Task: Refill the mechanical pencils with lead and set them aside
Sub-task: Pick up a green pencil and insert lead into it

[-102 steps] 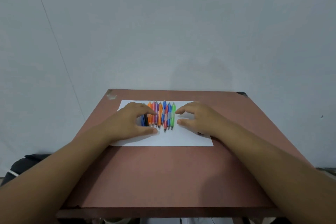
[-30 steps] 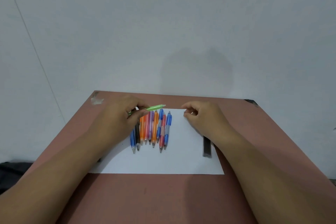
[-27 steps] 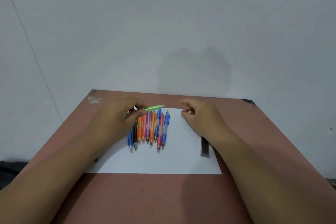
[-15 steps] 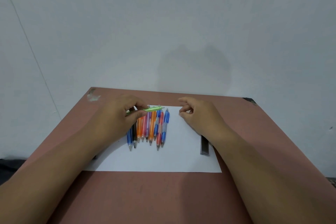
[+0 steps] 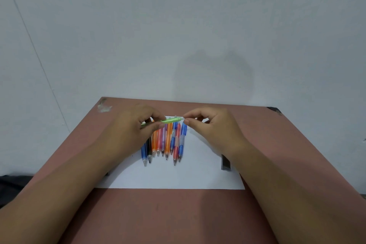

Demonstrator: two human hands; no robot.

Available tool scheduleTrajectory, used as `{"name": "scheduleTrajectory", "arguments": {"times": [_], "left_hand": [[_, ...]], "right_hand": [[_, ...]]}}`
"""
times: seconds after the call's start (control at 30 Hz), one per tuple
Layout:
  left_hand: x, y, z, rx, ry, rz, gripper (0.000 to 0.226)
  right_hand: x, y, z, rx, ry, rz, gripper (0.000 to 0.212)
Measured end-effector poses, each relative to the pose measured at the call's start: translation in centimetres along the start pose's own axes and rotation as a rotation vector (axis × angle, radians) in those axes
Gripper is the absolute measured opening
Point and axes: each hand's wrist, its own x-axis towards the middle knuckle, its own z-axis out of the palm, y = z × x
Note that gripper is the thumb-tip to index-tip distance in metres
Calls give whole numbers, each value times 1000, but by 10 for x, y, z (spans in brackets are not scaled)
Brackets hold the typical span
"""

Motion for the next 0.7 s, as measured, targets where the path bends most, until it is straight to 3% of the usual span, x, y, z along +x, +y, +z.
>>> {"name": "scheduleTrajectory", "arguments": {"times": [0.2, 0.4, 0.57, 0.7], "left_hand": [[1, 1, 0, 0, 11, 19, 41], [1, 1, 0, 17, 18, -18, 13], [0, 3, -1, 35, 20, -40, 15], [0, 0, 0, 23, 19, -47, 16]], "right_hand": [[1, 1, 1, -31, -2, -14, 5], [7, 11, -14, -111, 20, 42, 14], [7, 25, -25, -195, -40, 210, 11], [8, 25, -22, -324, -104, 234, 12]]}}
